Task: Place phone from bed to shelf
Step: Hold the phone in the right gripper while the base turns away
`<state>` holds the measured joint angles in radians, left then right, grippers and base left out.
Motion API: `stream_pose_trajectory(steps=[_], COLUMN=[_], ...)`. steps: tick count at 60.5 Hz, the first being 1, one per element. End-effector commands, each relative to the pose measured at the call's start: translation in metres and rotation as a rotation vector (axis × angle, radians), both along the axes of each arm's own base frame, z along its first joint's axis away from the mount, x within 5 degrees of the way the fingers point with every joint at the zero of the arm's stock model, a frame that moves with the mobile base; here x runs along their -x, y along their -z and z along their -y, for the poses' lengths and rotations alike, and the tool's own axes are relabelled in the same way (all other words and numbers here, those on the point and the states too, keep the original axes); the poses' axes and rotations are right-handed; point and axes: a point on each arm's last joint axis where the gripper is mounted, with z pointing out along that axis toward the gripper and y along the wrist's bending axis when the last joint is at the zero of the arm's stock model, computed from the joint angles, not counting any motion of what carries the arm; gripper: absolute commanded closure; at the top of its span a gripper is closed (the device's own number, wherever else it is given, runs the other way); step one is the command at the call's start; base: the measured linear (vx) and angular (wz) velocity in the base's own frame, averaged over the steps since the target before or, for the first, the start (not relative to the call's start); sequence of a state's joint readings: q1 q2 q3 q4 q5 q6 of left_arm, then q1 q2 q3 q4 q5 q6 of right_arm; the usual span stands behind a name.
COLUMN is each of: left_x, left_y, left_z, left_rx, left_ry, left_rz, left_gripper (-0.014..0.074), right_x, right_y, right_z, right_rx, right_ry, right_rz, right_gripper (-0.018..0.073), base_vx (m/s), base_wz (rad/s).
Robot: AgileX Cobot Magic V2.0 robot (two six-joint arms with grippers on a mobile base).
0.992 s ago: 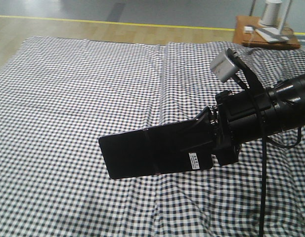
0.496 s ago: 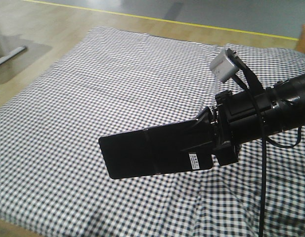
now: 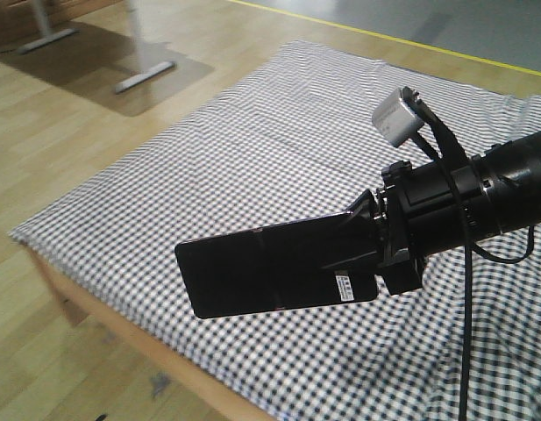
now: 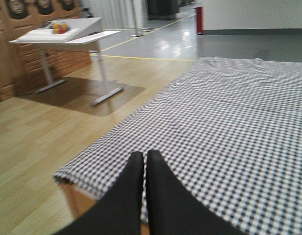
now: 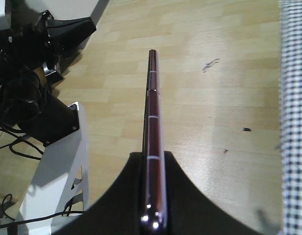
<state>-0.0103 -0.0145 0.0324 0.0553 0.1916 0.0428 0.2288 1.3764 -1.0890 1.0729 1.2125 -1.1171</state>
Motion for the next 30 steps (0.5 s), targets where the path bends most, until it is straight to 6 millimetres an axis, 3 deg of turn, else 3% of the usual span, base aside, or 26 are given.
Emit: stream_pose_trajectory(steps=[1, 30], left_x=[0.0012, 0.0012], left_y=[-0.0158, -0.0158], left_z=[0.0005, 0.0005], left_rx=[0.009, 0.009], left_ry=[0.006, 0.006], left_rz=[0.109, 0.109], left_gripper=[0.0596, 0.0596], right_x=[0.0124, 0.0124], right_y=[-0.0225, -0.0225], right_z=[-0.0029, -0.0029], right_rx=[-0.101, -0.101], right_ry=[-0.058, -0.058], right_rz=[0.008, 0.008], right_gripper=[0.0560, 0.0560], base_vx=[-0.15, -0.16], base_wz=[0.59, 0.61])
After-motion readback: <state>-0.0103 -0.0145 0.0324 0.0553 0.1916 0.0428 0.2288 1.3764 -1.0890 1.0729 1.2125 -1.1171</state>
